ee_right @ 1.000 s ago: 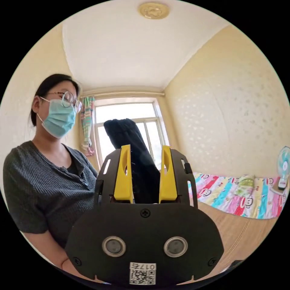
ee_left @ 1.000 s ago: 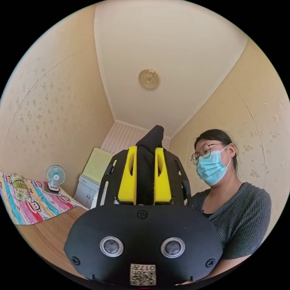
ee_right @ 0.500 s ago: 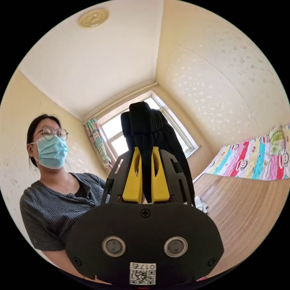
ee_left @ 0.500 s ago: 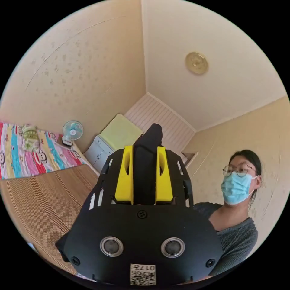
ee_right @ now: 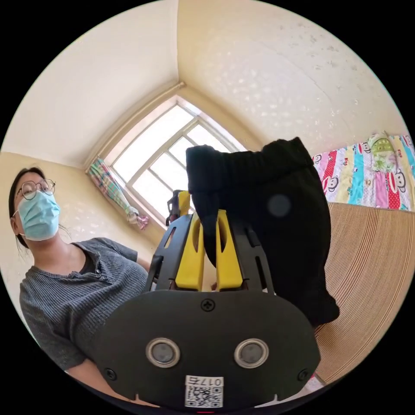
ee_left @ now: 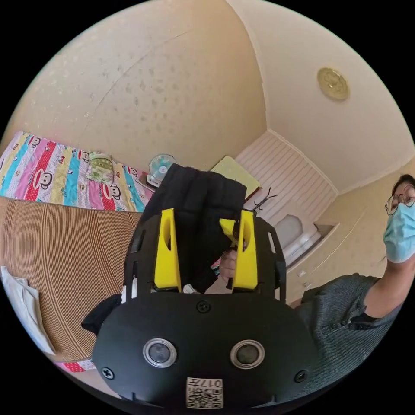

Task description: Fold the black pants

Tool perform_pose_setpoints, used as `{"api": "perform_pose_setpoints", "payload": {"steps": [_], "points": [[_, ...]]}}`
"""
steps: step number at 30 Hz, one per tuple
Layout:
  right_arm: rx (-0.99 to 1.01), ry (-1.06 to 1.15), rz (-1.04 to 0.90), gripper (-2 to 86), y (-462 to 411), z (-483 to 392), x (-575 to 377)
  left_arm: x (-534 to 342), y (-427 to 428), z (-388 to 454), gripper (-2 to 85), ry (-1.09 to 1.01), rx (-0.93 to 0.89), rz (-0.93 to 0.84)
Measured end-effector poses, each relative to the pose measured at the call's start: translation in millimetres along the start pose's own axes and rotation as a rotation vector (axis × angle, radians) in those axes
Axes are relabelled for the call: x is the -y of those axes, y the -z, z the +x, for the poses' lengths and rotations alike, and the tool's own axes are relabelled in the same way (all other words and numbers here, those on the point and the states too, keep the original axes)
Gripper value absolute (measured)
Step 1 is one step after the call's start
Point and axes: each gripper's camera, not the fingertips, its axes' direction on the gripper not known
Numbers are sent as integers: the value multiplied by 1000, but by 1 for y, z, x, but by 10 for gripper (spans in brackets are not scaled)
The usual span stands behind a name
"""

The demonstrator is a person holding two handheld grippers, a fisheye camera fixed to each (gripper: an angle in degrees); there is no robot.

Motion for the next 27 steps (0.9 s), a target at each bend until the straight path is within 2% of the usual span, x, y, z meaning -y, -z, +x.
{"api": "perform_pose_setpoints", "payload": {"steps": [4,6,8,13,17,22,27], "points": [[10,-20,77,29,30,-7,-10,1,12,-8,164,37,-67,-18],[33,-33,163,24,60,-9,-15,-6,41,-8,67,15,-72,54],[5,6,219,17,93,-27,-17,-7,67,-5,65,-5,-93,107],[-102,137,242,9,134,-97,4,9,147,30,62,-68,23,224],[-154,364,245,13,165,-193,39,33,219,97,60,-197,-78,380],[-227,527,339,36,207,-298,76,43,298,223,58,-499,-35,600],[-250,679,378,45,232,-389,90,31,361,313,57,-688,-181,749]]}}
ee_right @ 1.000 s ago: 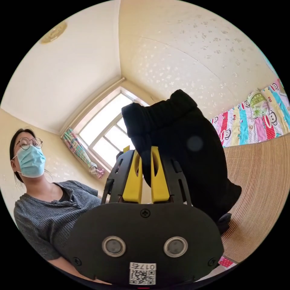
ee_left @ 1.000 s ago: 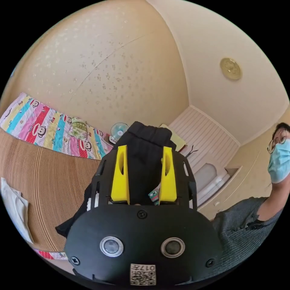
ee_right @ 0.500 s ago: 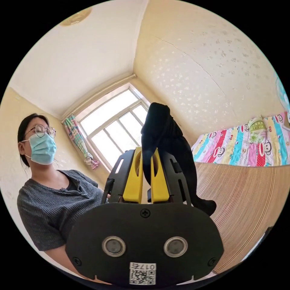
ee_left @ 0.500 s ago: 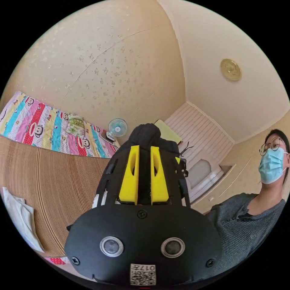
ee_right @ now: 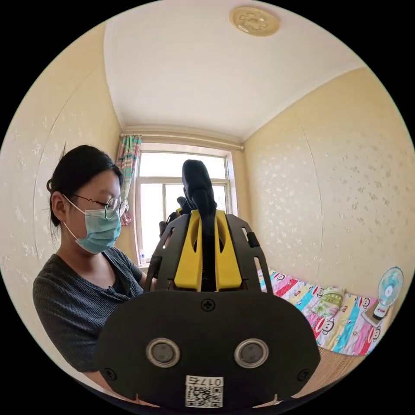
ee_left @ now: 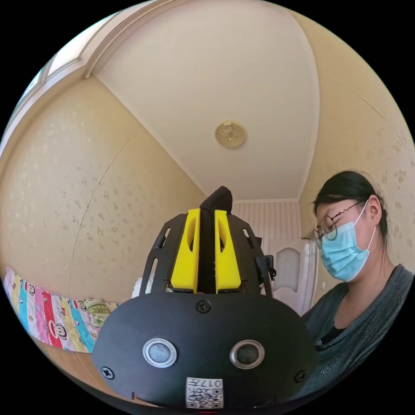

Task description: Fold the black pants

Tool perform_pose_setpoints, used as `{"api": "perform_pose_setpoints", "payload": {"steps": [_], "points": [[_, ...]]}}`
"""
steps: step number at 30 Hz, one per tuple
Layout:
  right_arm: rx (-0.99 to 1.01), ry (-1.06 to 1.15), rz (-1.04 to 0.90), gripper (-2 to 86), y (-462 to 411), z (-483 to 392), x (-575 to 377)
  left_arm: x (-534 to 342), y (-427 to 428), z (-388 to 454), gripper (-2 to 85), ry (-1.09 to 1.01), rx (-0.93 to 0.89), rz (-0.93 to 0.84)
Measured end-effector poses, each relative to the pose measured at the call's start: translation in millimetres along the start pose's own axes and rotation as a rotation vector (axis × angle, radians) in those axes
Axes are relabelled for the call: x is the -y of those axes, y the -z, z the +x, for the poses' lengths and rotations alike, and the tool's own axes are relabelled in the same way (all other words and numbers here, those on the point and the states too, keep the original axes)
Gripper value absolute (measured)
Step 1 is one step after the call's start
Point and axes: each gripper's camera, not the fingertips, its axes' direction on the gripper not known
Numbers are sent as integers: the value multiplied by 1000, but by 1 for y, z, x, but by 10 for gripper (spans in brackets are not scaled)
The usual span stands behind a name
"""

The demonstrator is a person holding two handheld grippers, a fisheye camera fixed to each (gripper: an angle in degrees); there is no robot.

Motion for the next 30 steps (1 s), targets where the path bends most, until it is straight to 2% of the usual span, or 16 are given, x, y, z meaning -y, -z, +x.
{"api": "perform_pose_setpoints", "payload": {"steps": [4,7,9,13,15,17,19,21,23,24,26,28,30], "points": [[-121,61,-20,46,11,-41,46,35,15,42,59,-71,73,24],[-201,25,-60,46,11,-34,73,55,23,54,61,-91,64,28],[-212,3,-84,46,8,-12,86,63,23,48,61,-81,87,16],[-224,-163,-155,47,-16,96,99,58,11,7,62,-35,183,-40],[-252,-288,-211,48,-38,169,97,41,-12,-49,62,34,297,-119],[-326,-414,-291,49,-82,288,90,21,-42,-112,62,101,403,-214],[-425,-425,-322,51,-123,385,78,-4,-75,-197,63,178,484,-310],[-529,-445,-333,54,-161,474,54,-48,-104,-332,64,380,459,-390],[-629,-595,-379,51,-190,568,5,-91,-108,-427,67,556,386,-454],[-658,-628,-403,46,-193,583,-9,-122,-95,-470,67,640,438,-511],[-673,-696,-520,27,-203,616,-74,-176,-56,-504,64,742,567,-591],[-597,-720,-662,17,-208,623,-136,-230,-12,-508,64,742,629,-723],[-562,-764,-821,11,-205,618,-207,-316,57,-486,64,741,772,-936]]}}
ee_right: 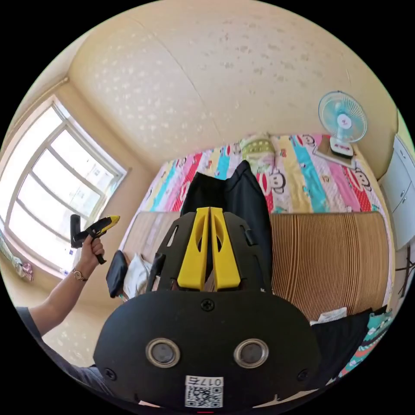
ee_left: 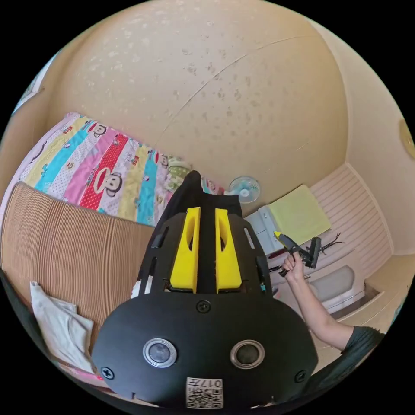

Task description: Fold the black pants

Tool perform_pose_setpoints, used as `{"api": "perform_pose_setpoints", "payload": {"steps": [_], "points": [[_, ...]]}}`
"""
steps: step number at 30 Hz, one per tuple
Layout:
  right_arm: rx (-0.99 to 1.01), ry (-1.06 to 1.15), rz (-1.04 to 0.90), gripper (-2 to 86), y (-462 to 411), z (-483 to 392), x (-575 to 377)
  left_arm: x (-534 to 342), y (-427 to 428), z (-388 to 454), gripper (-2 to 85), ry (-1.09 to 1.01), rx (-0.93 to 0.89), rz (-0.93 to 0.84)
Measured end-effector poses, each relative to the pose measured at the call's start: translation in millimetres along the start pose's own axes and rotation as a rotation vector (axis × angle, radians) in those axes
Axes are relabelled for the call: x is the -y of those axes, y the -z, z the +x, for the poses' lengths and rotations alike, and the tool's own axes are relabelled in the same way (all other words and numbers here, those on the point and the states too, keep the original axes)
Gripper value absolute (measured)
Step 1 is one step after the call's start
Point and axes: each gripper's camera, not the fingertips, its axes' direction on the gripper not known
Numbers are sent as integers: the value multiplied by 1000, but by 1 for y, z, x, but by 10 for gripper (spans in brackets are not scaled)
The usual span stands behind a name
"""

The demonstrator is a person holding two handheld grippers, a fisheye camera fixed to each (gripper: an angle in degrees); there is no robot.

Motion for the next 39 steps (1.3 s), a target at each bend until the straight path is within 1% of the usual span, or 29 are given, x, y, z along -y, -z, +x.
{"api": "perform_pose_setpoints", "payload": {"steps": [1,2,3,5,6,9,11,13,14,15,16,17,19,20,21,22,23,24,25,26,27,29,30,34,35,36,37,38,39], "points": [[-21,-16,-119,9,-35,18,-28,-23,-13,-17,64,12,46,-53],[-37,-45,-241,8,-66,37,-59,-71,-40,-50,64,33,119,-174],[-41,-64,-294,7,-79,45,-74,-117,-64,-80,64,50,169,-298],[-32,-105,-458,8,-110,69,-129,-181,-86,-116,63,67,243,-427],[-37,-115,-491,9,-114,72,-140,-218,-93,-133,65,71,295,-488],[-112,-80,-624,10,-118,76,-179,-287,-96,-168,80,100,383,-595],[-238,-28,-705,10,-113,73,-199,-316,-88,-189,94,129,472,-625],[-215,-34,-798,7,-112,77,-216,-338,-83,-211,109,174,530,-669],[-208,-40,-764,6,-99,78,-217,-350,-78,-221,114,192,525,-678],[-205,-44,-732,6,-88,79,-214,-352,-67,-221,116,168,538,-628],[-184,-82,-730,5,-73,85,-208,-353,-64,-222,109,167,541,-634],[-144,-144,-769,5,-62,93,-201,-351,-63,-227,96,181,531,-683],[-65,-198,-767,5,-38,102,-195,-348,-60,-232,35,178,395,-769],[-18,-202,-742,5,-19,104,-192,-346,-51,-233,26,153,251,-785],[-6,-201,-735,5,-11,106,-191,-346,-36,-234,18,122,59,-749],[-8,-210,-736,5,6,110,-190,-348,-27,-237,15,119,-69,-718],[-30,-226,-740,5,22,115,-189,-354,-9,-253,11,198,-304,-653],[-36,-233,-737,5,31,118,-189,-367,6,-278,7,325,-488,-576],[-41,-244,-723,6,48,124,-188,-374,13,-290,7,377,-523,-536],[-45,-260,-706,7,66,130,-186,-392,30,-313,5,470,-431,-487],[-50,-271,-699,8,76,134,-185,-406,46,-331,6,538,-229,-483],[-93,-314,-667,13,111,149,-179,-420,65,-350,12,635,1,-489],[-108,-325,-656,16,120,153,-176,-426,73,-356,19,685,84,-501],[-201,-400,-570,55,179,185,-158,-430,93,-356,60,723,218,-519],[-227,-426,-564,70,191,195,-154,-425,104,-347,65,697,314,-509],[-238,-443,-563,75,196,201,-153,-418,114,-333,67,641,414,-486],[-245,-474,-560,84,206,212,-151,-414,118,-325,68,604,448,-471],[-243,-495,-558,91,214,221,-149,-407,121,-308,71,524,460,-447],[-242,-502,-562,93,217,225,-149,-400,118,-294,73,442,401,-437]]}}
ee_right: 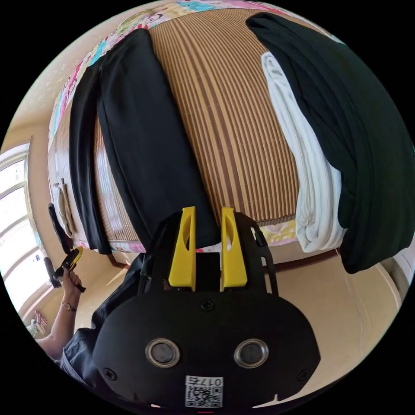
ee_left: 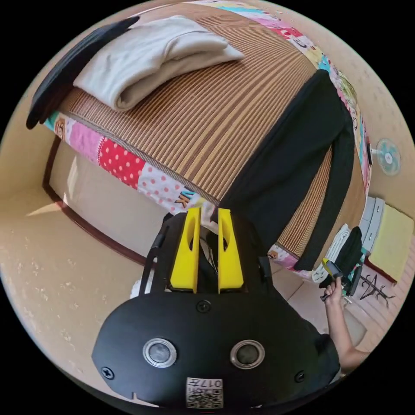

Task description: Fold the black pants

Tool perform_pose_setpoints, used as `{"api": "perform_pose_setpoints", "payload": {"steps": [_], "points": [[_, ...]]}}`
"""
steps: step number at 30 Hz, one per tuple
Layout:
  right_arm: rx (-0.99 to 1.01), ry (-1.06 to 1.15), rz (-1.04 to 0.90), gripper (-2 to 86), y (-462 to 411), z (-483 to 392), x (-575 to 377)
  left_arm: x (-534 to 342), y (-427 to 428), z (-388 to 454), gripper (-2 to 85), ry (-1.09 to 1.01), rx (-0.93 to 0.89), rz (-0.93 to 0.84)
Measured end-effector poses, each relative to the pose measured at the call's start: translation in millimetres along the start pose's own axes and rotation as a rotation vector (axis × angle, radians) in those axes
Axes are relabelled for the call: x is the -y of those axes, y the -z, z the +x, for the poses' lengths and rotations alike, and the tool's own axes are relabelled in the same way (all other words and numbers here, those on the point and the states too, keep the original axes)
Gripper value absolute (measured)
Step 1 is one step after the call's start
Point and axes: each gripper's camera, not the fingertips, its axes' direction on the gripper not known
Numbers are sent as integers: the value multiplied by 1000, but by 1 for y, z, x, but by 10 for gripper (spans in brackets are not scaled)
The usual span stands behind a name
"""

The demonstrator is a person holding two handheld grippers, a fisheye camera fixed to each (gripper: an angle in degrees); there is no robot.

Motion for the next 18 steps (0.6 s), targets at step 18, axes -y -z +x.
{"api": "perform_pose_setpoints", "payload": {"steps": [18], "points": [[598,58,-162,27,67,130,-69,-37,-86,87,15,-592,-54,-361]]}}
